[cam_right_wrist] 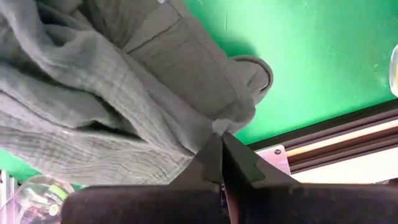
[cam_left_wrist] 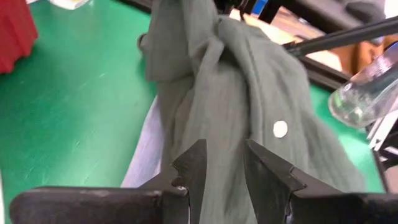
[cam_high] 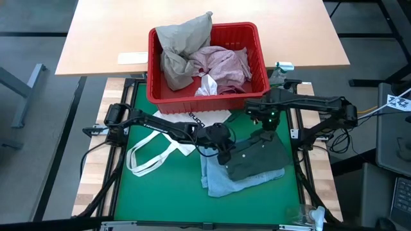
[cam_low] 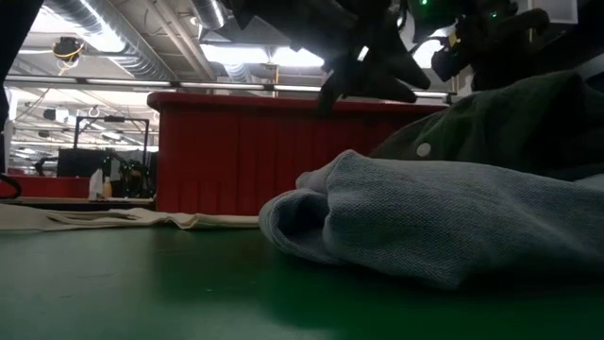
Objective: Fold laundry
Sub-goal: Fold the green shirt
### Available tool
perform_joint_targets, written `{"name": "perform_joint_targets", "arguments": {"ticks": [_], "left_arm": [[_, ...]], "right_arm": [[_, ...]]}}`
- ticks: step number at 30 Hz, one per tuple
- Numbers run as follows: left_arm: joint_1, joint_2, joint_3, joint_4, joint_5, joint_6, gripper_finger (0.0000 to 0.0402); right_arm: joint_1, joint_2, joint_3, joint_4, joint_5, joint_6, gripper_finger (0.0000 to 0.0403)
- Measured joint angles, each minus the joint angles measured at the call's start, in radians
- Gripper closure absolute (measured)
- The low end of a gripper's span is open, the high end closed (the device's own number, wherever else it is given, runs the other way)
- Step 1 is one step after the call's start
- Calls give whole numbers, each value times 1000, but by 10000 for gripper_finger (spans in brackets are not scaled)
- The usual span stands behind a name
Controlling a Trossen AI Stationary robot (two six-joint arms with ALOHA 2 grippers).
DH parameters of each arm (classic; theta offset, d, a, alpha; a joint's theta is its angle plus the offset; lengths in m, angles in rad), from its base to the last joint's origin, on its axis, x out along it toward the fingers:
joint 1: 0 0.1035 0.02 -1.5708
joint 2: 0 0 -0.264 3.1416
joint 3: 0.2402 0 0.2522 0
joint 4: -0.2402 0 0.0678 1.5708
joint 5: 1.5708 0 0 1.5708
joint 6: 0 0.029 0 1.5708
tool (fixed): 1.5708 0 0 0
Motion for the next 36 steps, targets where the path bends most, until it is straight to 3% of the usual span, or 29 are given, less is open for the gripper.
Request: {"name": "perform_joint_targets", "arguments": {"ticks": [5, 20, 31, 36], "left_arm": [[-14, 30, 0, -41, -11, -2, 301], [-19, 135, 0, -74, -113, -3, 301], [-19, 135, 0, -56, -113, -3, 301], [-19, 135, 0, -56, -113, -3, 301]], "right_arm": [[0, 1, -25, 2, 1, 4, 402], [0, 2, -321, 28, 19, 3, 402], [0, 3, -332, 39, 19, 8, 401], [0, 3, -332, 39, 28, 26, 362]]}}
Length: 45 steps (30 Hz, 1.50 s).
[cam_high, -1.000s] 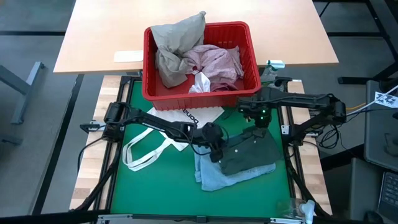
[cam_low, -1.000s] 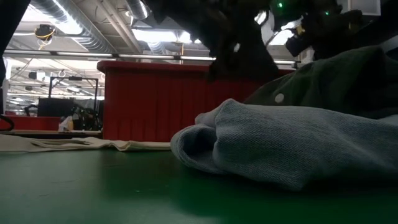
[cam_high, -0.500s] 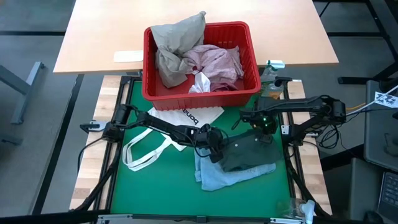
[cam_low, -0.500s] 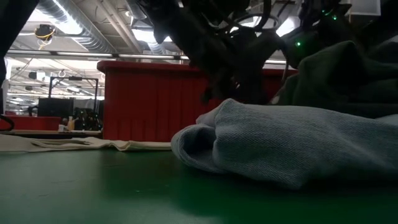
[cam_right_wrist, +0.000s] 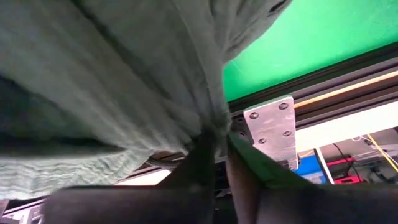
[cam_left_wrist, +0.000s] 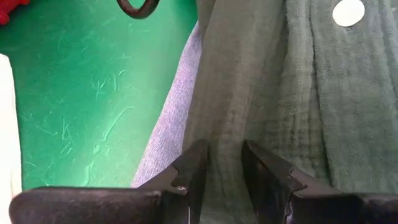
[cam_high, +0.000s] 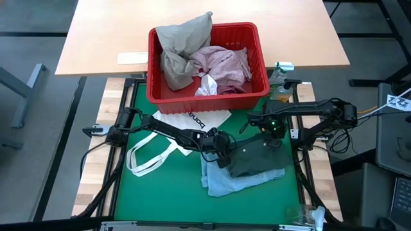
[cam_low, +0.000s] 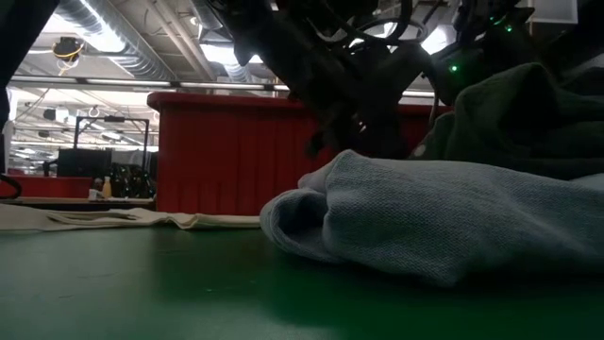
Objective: Fold laundry
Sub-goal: Fold the green shirt
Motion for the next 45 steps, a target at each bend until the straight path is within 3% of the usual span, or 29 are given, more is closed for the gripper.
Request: {"name": "perform_joint_targets", "arguments": {"ticks": [6, 11, 21, 30, 37, 45], "left_arm": [[0, 0, 0, 0, 1, 7, 301], [5, -18, -1, 5, 1, 28, 301], [23, -60, -1, 6, 4, 29, 301], [25, -83, 0, 4, 12, 28, 301], [24, -86, 0, 1, 20, 28, 301], [24, -86, 0, 0, 21, 28, 301]], "right_arm": [[0, 0, 0, -20, 63, 1, 286], [0, -15, 0, -36, 101, 2, 260], [0, -169, 39, -39, 84, 1, 262], [0, -325, 38, 52, -112, 137, 262], [0, -335, 33, 101, -116, 197, 262], [0, -357, -107, 96, -142, 264, 262]]}}
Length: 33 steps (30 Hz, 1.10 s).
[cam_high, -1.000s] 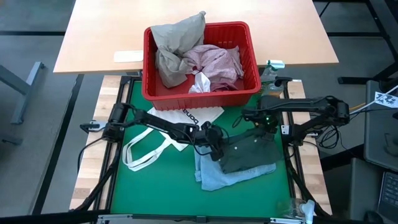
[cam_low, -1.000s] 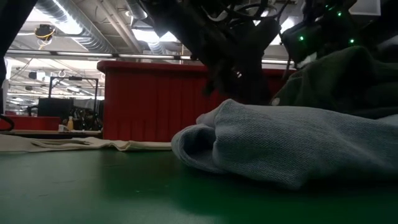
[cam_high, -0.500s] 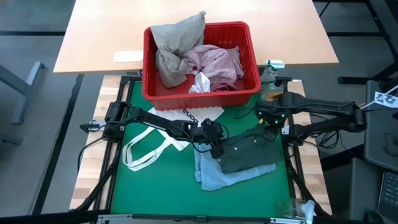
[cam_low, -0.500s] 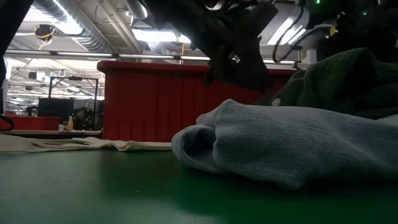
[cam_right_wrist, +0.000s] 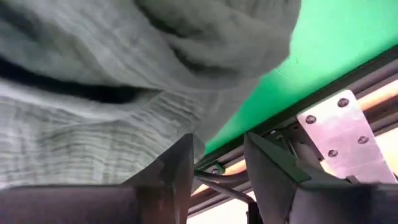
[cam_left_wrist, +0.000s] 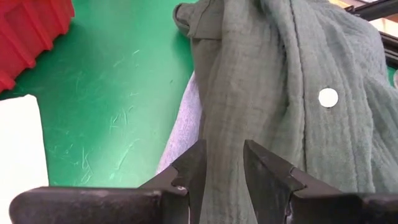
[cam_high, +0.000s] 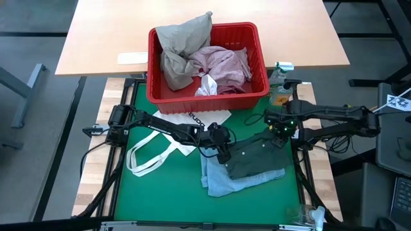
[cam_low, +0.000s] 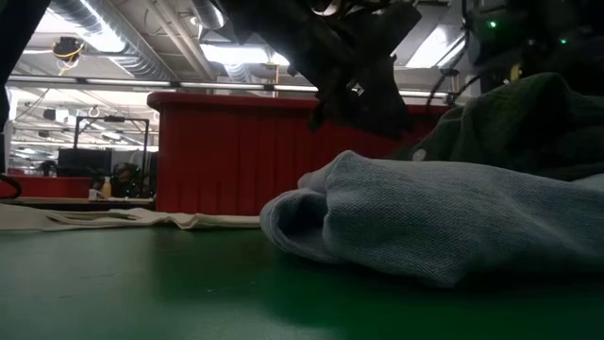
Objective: Fold laundry
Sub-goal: Fold the green shirt
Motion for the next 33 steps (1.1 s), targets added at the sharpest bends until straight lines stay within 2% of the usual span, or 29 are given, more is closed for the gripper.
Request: {"name": "perform_joint_targets", "arguments": {"ticks": [12, 17, 24, 28, 33], "left_arm": [[0, 0, 0, 2, 0, -1, 301], [0, 0, 0, 1, 0, -1, 301], [0, 0, 0, 4, 0, -1, 301], [-6, 0, 0, 34, 24, -2, 301], [-36, 0, 0, 80, 86, -9, 301]], "right_arm": [[0, -27, -23, 70, -105, -52, 262], [0, -28, -26, 90, -115, -52, 262], [0, -27, -124, 182, -151, 2, 265], [0, -27, -127, 189, -151, 3, 294], [0, -27, -100, 172, -149, 0, 378]]}}
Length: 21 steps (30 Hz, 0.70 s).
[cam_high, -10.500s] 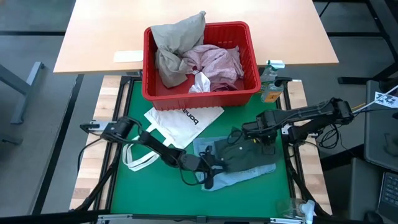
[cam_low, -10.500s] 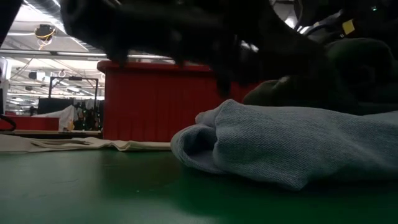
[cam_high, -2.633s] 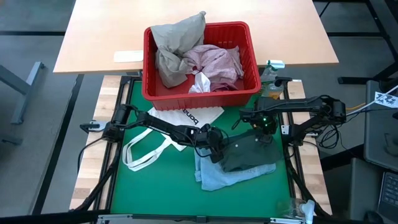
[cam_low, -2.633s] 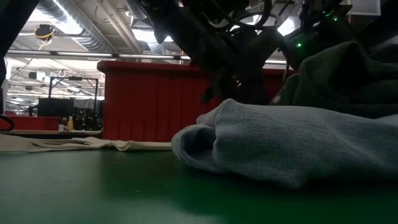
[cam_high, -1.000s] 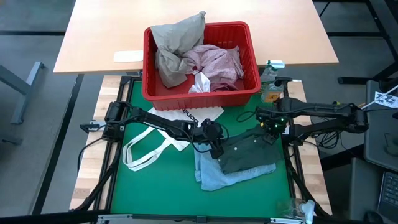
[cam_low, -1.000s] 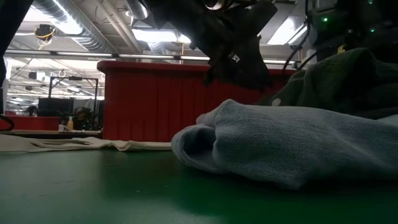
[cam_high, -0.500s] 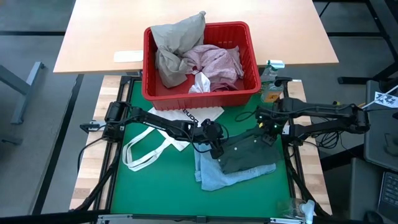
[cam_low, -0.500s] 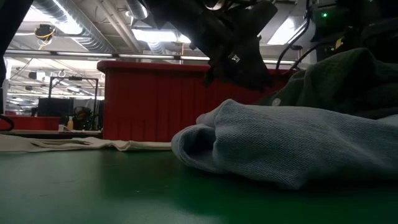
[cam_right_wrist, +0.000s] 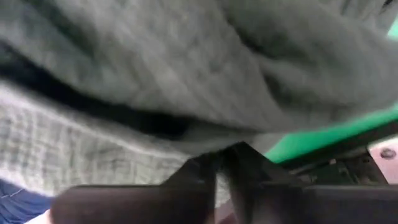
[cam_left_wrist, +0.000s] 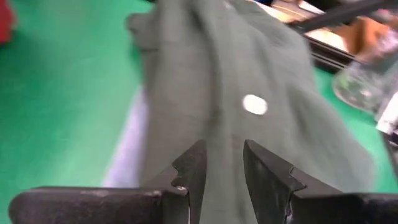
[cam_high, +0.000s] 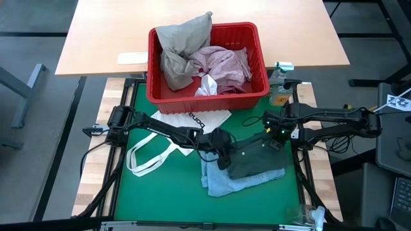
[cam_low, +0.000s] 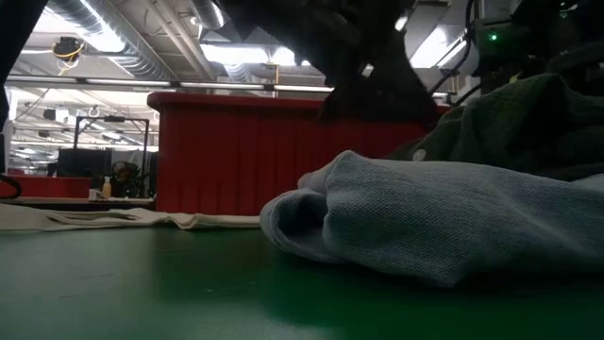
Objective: Fold laundry
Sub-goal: Fold the green shirt
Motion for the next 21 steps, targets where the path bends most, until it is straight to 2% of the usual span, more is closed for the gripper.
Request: {"name": "perform_joint_targets", "arguments": {"ticks": [2, 6, 10, 21], "left_arm": [[-16, 0, 0, 0, 5, 0, 301], [-48, 8, 1, 1, -3, 5, 301], [-72, 32, 1, 5, -32, 6, 301], [-88, 126, 1, -3, -24, 6, 301]], "right_arm": [[0, 0, 19, -38, -8, 0, 394], [0, 0, 66, -180, -15, 0, 381], [0, 0, 99, -298, -16, 0, 396], [0, 11, 94, -301, 0, 26, 385]]}}
